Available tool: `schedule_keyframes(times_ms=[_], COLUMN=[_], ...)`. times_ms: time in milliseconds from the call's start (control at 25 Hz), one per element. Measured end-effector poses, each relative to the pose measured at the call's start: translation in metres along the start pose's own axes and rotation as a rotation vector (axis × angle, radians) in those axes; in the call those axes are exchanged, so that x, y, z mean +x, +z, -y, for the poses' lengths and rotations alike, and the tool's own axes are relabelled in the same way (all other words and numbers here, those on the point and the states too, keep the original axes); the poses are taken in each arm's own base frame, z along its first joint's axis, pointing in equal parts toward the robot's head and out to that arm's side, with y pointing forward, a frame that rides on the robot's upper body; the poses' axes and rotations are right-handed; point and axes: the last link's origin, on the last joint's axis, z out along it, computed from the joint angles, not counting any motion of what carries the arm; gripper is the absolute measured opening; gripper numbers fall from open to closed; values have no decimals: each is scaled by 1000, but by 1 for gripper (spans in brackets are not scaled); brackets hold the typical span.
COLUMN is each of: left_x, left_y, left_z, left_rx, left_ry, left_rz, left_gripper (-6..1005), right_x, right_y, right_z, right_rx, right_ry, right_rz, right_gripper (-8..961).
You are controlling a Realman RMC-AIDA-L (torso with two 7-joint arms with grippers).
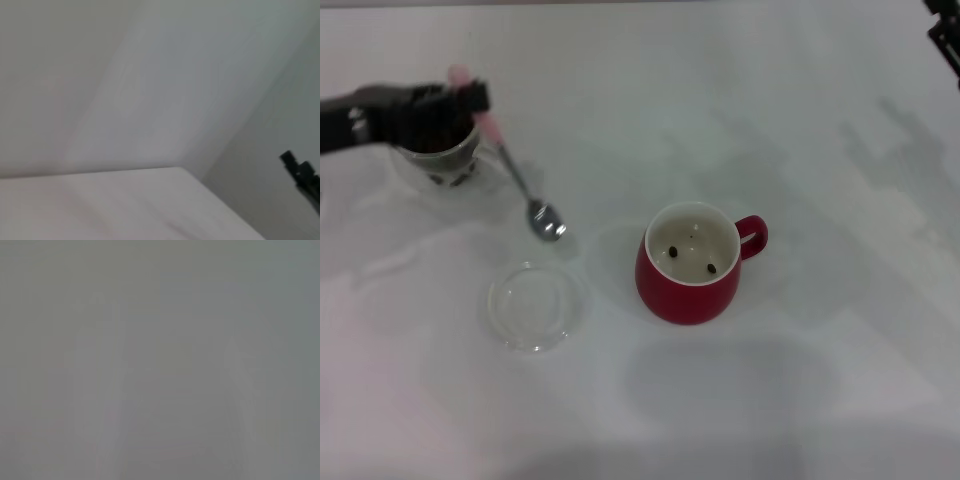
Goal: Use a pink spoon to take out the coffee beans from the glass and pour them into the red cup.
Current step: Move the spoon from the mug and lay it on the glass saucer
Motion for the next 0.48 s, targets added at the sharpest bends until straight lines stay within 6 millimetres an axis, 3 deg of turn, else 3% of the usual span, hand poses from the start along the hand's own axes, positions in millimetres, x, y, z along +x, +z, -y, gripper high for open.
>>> schedule_keyframes(times_ms=[280,480], left_x=[-36,-55], left_y=[-29,-30], left_z=[12,18], left_rx=[81,93], left_ry=[-64,-107], left_rz=[3,7], left_gripper=[134,134], right_x=[-3,-2], right_y=[-5,-6], right_z=[8,8], right_rx=[58,62], right_ry=[54,89], right_rz=[16,16], right_gripper=[708,708])
